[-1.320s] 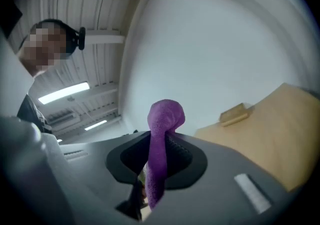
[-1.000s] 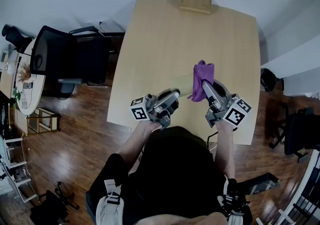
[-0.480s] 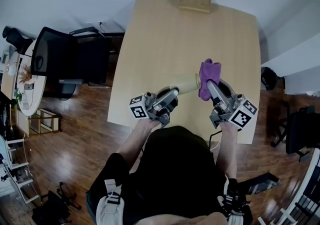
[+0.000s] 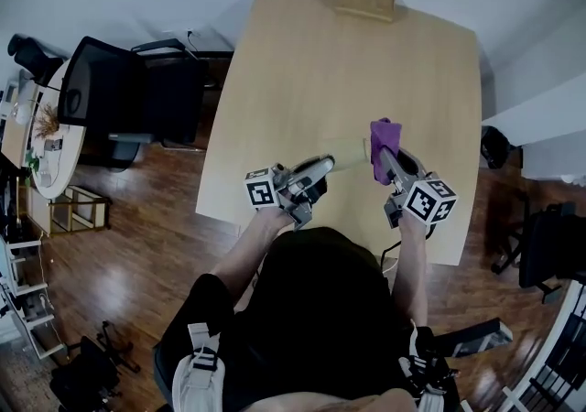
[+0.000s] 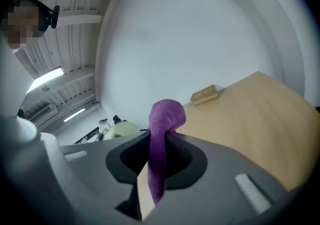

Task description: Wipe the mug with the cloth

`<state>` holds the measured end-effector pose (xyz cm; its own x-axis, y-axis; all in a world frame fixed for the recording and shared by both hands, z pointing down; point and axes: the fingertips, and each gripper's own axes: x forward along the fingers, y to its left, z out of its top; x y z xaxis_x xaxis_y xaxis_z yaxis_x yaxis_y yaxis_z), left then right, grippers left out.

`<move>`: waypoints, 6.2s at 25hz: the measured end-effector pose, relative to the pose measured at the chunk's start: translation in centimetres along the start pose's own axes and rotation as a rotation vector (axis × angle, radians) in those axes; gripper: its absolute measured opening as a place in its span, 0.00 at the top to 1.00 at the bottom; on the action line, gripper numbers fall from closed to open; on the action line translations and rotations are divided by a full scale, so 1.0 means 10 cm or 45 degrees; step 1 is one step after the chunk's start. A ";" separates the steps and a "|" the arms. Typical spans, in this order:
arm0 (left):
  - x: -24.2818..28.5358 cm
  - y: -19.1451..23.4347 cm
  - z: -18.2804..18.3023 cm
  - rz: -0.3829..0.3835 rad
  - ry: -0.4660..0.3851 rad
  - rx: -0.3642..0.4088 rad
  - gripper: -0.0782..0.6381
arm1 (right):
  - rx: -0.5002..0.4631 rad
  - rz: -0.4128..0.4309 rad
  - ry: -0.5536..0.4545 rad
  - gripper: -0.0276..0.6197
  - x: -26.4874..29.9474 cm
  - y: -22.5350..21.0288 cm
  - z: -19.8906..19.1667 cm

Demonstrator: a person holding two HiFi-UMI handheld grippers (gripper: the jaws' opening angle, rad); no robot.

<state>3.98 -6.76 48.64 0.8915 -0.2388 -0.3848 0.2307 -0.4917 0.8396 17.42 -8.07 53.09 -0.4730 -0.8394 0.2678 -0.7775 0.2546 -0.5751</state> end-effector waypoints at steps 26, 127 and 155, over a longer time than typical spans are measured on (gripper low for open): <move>-1.03 1.90 -1.05 0.513 0.430 0.101 0.60 | -0.332 -0.086 0.658 0.86 1.20 -0.57 -1.83; -0.26 0.52 -0.50 0.137 0.322 0.321 0.82 | -0.941 -0.264 0.658 0.86 0.38 0.20 -0.50; -0.60 1.44 -0.82 0.273 0.222 -0.462 0.83 | -0.819 -0.068 0.610 0.86 0.43 0.04 -1.02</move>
<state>5.12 -5.56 66.22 0.9792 -0.1435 -0.1436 0.1277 -0.1141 0.9852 10.88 -6.70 61.87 -0.4415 -0.5981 0.6688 -0.8214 0.5694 -0.0331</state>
